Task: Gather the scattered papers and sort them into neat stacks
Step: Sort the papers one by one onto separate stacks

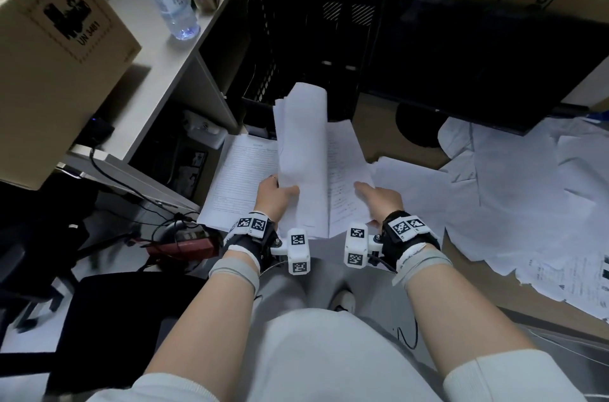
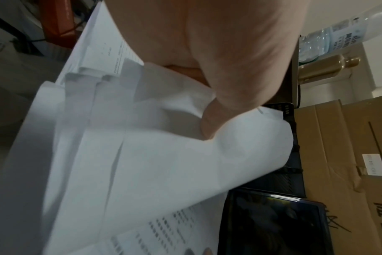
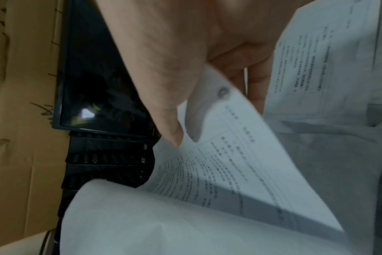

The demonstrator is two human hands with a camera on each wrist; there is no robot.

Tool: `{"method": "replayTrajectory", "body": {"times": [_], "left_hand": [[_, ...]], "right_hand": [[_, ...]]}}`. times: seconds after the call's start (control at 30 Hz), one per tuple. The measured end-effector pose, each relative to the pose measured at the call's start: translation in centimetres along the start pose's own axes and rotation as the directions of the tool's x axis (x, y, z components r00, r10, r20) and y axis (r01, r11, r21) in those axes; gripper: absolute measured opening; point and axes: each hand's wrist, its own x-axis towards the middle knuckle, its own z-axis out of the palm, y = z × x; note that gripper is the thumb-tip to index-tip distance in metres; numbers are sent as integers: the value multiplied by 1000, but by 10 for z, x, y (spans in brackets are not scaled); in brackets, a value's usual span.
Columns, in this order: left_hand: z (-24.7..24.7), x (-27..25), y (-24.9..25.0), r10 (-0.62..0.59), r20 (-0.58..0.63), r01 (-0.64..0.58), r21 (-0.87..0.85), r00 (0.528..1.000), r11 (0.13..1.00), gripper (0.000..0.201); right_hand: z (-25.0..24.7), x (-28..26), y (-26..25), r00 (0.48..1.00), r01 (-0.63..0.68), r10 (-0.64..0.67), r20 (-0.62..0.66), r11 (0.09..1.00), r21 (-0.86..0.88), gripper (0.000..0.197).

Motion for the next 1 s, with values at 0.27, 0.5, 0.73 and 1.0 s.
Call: {"method": "replayTrajectory", "body": {"times": [0.27,0.5,0.73,1.0], "left_hand": [[-34,-8,-32,-76,-131,92,122,988,988,23],[-52,19,-32,-60,-252,101,153,966,983,25],[-38,52,-35,-102,-209,120,74,973,990,39],[27,52,-40,-89,68,84,78,994,993,25]], "right_hand": [[33,5,34,998,-52,57,16,974,-222,29],[44,17,42,981,-181,158,-117,956,-229,45],[31,21,52,925,-322,232,-299,898,-299,38],[-11,20,71,829,-403,341,-444,914,-50,39]]}}
